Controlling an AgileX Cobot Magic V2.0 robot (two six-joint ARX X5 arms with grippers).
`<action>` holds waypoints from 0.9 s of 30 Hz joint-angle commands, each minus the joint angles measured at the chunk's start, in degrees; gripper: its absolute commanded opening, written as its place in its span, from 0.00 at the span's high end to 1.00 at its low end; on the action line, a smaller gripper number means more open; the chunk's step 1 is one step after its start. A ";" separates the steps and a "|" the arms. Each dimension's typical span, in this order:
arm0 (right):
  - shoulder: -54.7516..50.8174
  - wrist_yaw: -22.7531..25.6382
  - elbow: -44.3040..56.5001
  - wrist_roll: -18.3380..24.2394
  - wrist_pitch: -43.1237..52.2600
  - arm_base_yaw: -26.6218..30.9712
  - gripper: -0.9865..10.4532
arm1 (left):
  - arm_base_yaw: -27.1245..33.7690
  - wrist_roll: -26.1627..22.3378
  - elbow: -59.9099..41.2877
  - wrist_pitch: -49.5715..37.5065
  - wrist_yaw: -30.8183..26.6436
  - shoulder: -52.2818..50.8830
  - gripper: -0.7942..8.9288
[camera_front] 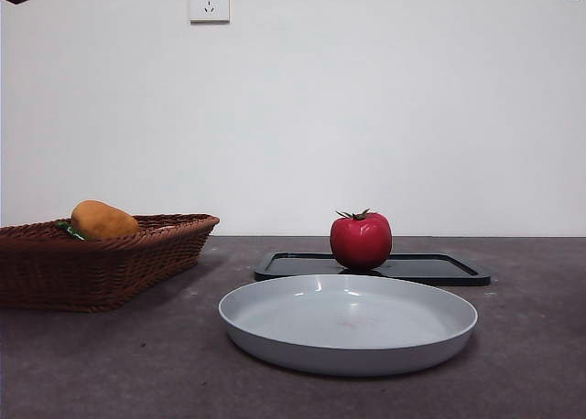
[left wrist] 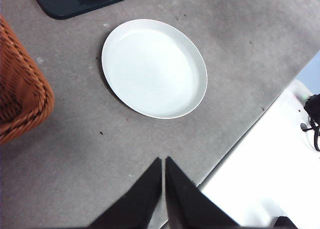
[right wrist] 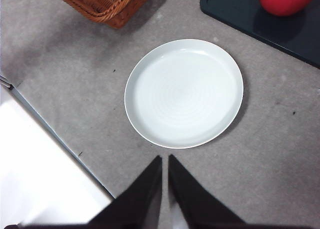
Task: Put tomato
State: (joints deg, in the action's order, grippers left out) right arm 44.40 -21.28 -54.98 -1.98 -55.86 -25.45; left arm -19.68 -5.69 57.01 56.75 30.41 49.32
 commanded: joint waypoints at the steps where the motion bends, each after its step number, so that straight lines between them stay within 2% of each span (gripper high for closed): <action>1: 0.42 -0.15 -0.55 -0.57 0.59 -0.35 0.91 | -0.22 -0.87 0.92 -0.66 0.52 0.24 0.91; 15: 0.42 -0.15 -0.55 -0.57 0.59 -0.35 0.91 | -0.22 -0.98 0.92 -0.63 0.52 0.24 0.91; 18: 0.42 -0.15 -0.55 -0.57 0.59 -0.35 0.91 | -0.09 -4.37 0.92 -1.62 0.46 -0.42 0.91; 22: 0.42 -0.15 -0.55 -0.57 0.59 -0.35 0.91 | 2.19 -9.68 0.85 -10.05 0.42 -3.43 0.91; 24: 0.42 -0.15 -0.55 -0.57 0.59 -0.35 0.91 | 4.63 -12.94 0.37 -17.38 0.42 -6.19 0.91; 27: 0.42 -0.15 -0.55 -0.57 0.59 -0.33 0.91 | 9.70 -13.16 -1.57 -26.88 -0.44 -10.64 0.91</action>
State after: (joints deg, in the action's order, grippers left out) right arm 44.40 -21.28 -54.98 -1.98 -55.86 -25.45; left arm -11.03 -16.58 55.83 32.82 30.17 39.38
